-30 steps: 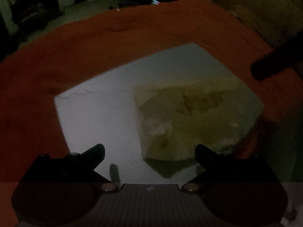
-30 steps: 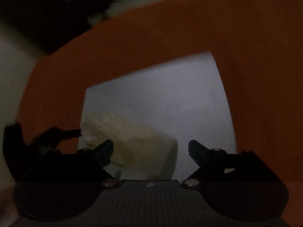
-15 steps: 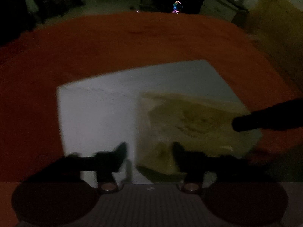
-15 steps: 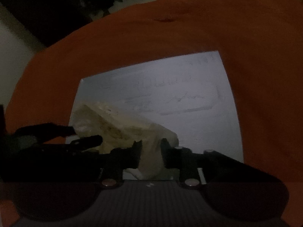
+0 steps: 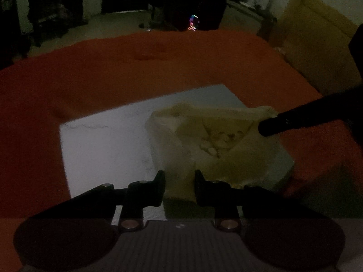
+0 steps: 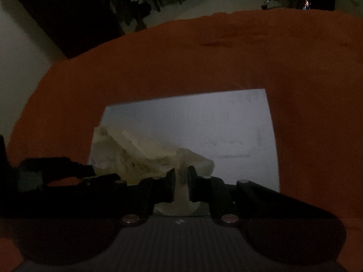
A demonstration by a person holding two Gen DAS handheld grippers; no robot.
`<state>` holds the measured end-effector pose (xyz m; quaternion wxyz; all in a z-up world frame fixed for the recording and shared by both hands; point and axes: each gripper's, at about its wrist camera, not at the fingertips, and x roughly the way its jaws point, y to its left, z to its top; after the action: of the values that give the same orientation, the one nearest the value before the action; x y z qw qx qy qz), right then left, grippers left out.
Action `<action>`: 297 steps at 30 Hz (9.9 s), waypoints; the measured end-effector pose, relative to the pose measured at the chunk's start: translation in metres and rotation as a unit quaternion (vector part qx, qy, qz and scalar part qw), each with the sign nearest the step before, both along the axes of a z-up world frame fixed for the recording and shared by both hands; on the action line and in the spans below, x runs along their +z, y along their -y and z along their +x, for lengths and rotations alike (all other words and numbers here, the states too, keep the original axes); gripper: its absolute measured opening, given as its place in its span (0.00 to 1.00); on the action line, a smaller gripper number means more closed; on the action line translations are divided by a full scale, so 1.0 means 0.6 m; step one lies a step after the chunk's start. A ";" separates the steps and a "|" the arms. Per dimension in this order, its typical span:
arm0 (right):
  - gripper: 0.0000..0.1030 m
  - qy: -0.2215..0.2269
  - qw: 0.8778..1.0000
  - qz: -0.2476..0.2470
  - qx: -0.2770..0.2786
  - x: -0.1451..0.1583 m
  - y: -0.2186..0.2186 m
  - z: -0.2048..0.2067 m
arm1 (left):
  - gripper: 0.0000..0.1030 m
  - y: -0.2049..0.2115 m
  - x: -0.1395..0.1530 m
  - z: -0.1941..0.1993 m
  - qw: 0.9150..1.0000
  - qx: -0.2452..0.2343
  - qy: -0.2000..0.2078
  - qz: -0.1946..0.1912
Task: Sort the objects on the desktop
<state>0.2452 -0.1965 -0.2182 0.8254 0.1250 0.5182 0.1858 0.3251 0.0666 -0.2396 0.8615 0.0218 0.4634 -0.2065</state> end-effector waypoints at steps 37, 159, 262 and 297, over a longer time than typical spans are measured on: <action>0.12 -0.023 0.990 0.030 0.137 0.009 0.000 -0.395 | 0.20 0.005 0.054 -0.412 0.990 0.124 -0.067 0.009; 1.00 -0.098 0.995 -0.020 -0.004 -0.181 0.162 0.122 | 0.99 -0.161 -0.127 0.123 0.976 0.146 -0.157 -0.027; 1.00 -0.105 0.994 0.042 -0.014 -0.067 0.153 0.100 | 1.00 -0.163 -0.004 0.125 0.974 0.140 -0.160 -0.077; 1.00 -0.104 0.994 -0.001 0.019 -0.012 0.129 -0.021 | 1.00 -0.119 0.103 -0.080 0.975 0.120 -0.187 -0.025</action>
<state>0.2325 -0.2738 -0.2253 0.7634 0.1330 0.6039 0.1867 0.2772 0.1379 -0.1777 0.7780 -0.0948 0.6105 -0.1141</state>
